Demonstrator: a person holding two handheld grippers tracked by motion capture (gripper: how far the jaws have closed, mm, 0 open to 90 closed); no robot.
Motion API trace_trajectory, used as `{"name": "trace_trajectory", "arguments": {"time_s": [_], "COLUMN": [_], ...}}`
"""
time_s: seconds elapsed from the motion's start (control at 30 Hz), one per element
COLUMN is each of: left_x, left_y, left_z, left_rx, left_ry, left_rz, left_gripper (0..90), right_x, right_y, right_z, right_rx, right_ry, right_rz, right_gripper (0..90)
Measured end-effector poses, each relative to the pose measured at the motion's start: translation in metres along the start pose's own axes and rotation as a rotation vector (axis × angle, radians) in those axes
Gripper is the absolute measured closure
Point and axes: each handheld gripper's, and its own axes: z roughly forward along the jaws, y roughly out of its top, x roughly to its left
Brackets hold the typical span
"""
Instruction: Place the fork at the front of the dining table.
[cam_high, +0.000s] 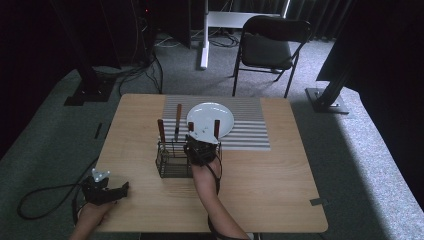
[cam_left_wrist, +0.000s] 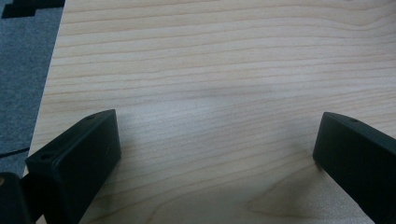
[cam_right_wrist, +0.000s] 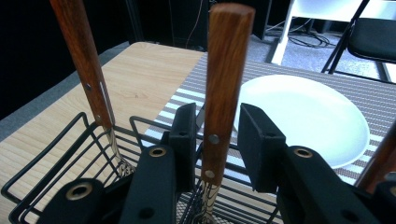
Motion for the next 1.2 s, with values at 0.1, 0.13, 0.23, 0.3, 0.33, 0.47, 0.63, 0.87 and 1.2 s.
{"name": "trace_trajectory", "arguments": {"time_s": [0.1, 0.13, 0.23, 0.3, 0.33, 0.47, 0.63, 0.87, 1.2], "left_x": [0.000, 0.000, 0.000, 0.000, 0.000, 0.000, 0.000, 0.000, 0.000], "left_y": [0.000, 0.000, 0.000, 0.000, 0.000, 0.000, 0.000, 0.000, 0.000], "left_z": [0.000, 0.000, 0.000, 0.000, 0.000, 0.000, 0.000, 0.000, 0.000], "left_rx": [0.000, 0.000, 0.000, 0.000, 0.000, 0.000, -0.001, 0.000, 0.000], "left_ry": [-0.001, -0.001, -0.001, -0.001, -0.001, -0.001, 0.000, 0.000, 0.000], "left_rz": [0.000, 0.000, 0.000, 0.000, 0.000, 0.000, 0.000, 0.001, 0.000], "left_gripper": [0.6, 0.6, 0.6, 0.6, 0.6, 0.6, 0.6, 0.6, 0.6], "right_x": [0.003, 0.004, 0.003, 0.001, 0.001, 0.002, 0.002, -0.001, -0.008], "right_y": [-0.003, -0.003, -0.005, -0.004, -0.004, -0.002, 0.000, 0.010, 0.030], "right_z": [0.003, 0.003, 0.003, 0.003, 0.003, 0.000, -0.003, -0.015, -0.039], "right_rx": [0.006, 0.006, -0.003, 0.000, -0.001, -0.005, -0.011, -0.040, -0.098], "right_ry": [-0.020, -0.028, -0.029, -0.013, -0.016, -0.030, -0.024, -0.038, -0.031], "right_rz": [-0.008, -0.009, 0.001, 0.020, 0.021, -0.007, -0.010, -0.021, -0.013], "right_gripper": [71.8, 74.2, 75.0, 75.6, 75.7, 76.0, 76.1, 76.2, 76.2]}}
